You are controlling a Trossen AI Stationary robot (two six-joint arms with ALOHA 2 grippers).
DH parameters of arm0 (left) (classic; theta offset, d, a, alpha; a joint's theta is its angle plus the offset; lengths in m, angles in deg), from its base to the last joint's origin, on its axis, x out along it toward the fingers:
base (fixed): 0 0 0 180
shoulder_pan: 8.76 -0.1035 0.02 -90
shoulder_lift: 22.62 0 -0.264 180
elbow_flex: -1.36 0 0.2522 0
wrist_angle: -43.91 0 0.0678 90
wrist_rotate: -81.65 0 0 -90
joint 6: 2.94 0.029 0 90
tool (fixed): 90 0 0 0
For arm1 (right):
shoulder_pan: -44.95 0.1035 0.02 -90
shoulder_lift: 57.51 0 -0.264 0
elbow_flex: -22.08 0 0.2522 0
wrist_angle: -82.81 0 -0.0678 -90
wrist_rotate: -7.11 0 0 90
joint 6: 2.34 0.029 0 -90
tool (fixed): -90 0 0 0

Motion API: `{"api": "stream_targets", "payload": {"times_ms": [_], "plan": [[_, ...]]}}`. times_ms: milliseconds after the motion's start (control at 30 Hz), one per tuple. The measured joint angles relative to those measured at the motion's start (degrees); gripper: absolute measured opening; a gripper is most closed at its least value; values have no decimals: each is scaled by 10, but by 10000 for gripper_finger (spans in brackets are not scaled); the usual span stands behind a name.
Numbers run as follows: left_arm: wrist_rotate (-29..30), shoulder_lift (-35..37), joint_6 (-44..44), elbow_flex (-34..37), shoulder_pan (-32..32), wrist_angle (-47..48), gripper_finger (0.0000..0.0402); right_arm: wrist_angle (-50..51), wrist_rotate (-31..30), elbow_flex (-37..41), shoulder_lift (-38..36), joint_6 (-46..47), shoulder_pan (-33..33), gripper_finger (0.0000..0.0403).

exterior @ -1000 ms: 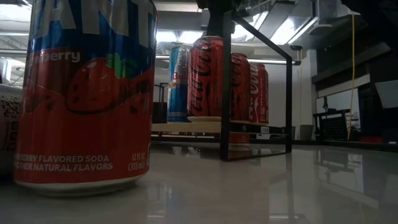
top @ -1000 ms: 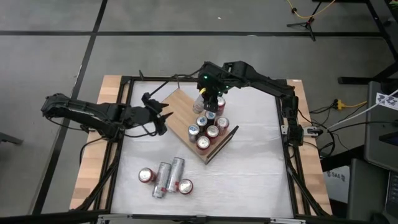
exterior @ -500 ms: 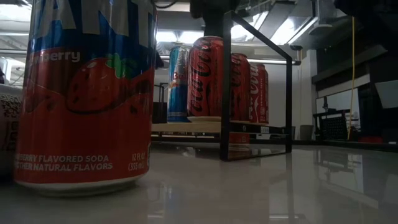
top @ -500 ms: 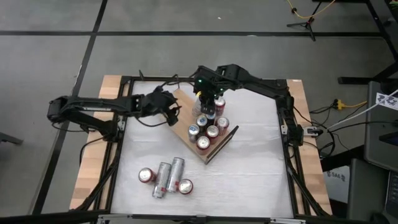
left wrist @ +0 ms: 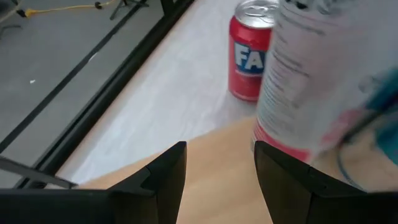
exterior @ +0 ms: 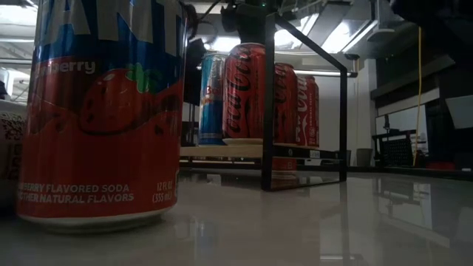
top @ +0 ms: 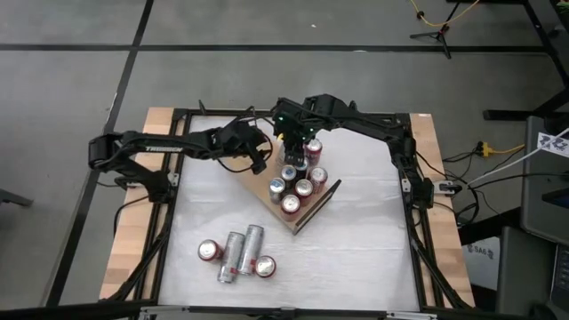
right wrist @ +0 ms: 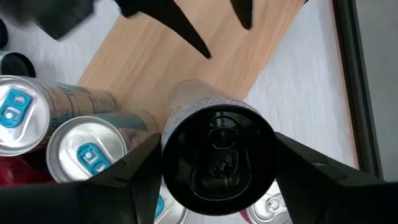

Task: Place canned beverage on shelf
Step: Put the top right white pink soda can on the shelf

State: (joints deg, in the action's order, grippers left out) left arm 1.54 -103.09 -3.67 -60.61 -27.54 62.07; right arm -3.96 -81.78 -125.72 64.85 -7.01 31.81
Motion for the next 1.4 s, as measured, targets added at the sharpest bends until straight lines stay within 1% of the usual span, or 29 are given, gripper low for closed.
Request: {"api": "stream_targets", "payload": {"times_ms": [300, 533, 733, 1400], "plan": [[-6, -65, 0, 0, -7, -17, 181, 4, -17, 0, 17, 1, 0, 248], [-6, -92, -1, 0, -7, -43, 181, 1, -25, -1, 28, 1, 0, 248], [-5, -96, -1, 0, -7, -52, 181, 2, -57, -1, 29, 0, 0, 248], [-4, -96, -1, 0, -6, -51, 181, -1, -51, -1, 30, -1, 0, 248]]}}
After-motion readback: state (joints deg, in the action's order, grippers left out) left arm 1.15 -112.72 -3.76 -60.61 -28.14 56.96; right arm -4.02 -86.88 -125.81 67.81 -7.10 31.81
